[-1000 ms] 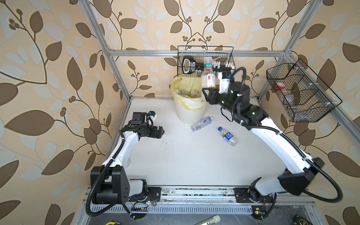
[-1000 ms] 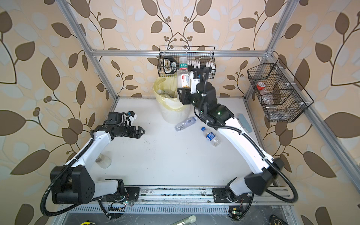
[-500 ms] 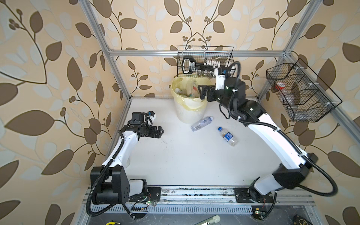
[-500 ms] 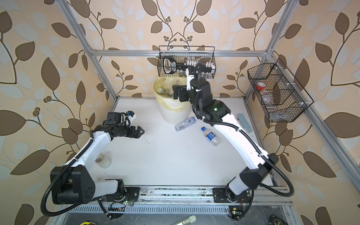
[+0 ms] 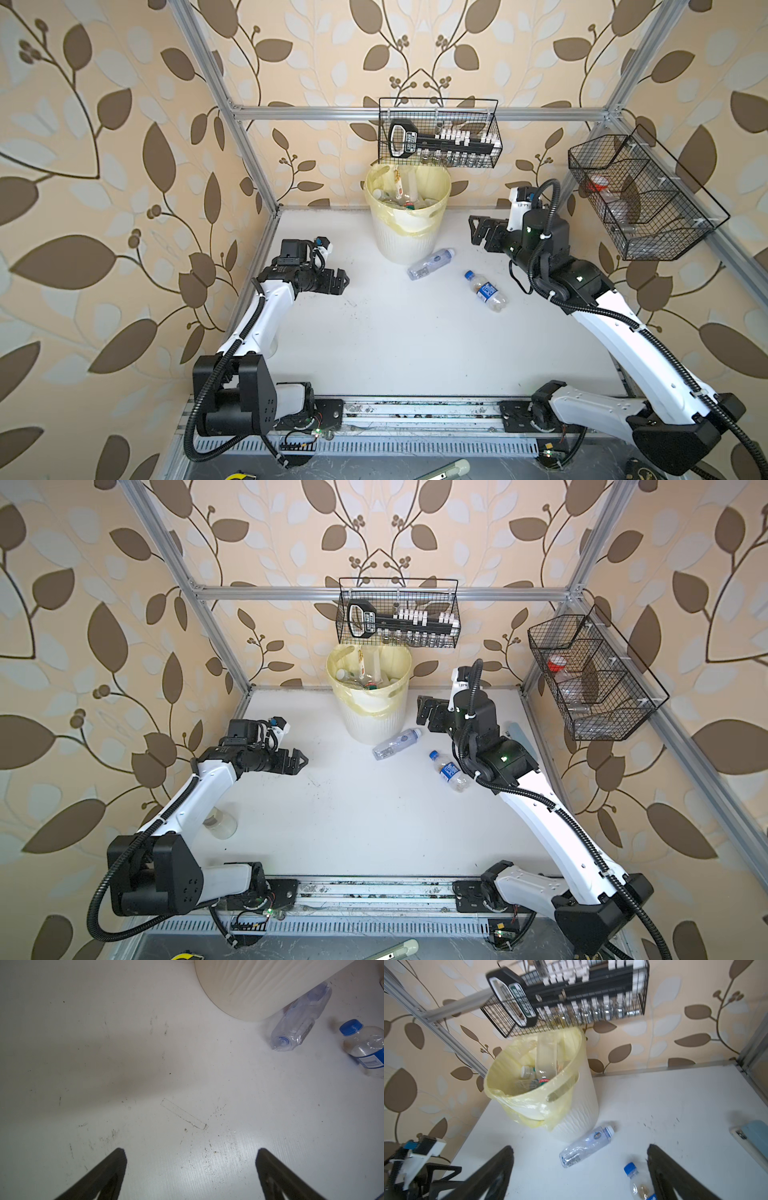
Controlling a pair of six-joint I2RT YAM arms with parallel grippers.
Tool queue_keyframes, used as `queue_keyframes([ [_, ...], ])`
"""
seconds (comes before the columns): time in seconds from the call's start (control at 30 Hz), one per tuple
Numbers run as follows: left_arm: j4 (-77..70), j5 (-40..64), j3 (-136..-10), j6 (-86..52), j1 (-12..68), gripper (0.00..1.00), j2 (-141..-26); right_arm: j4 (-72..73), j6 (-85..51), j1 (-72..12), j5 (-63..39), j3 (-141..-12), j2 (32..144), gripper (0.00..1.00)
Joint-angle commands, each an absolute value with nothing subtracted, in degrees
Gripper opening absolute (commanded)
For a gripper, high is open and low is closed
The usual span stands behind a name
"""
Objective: Throw the plastic bottles in the bin
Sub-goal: Throw the plastic bottle into the trash bin, then pick up the plastic bottle from the middle-right of the table.
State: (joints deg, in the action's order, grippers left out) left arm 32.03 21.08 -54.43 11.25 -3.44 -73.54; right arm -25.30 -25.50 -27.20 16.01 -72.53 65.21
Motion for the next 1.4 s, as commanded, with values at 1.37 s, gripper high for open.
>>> queue_keyframes([
  [1.37,33.4,25.1,-54.5,11.7,-6.5,0.99,-72.2,-26.6,-27.8,-10.3,6.6,-46.1,66.7,1.0],
])
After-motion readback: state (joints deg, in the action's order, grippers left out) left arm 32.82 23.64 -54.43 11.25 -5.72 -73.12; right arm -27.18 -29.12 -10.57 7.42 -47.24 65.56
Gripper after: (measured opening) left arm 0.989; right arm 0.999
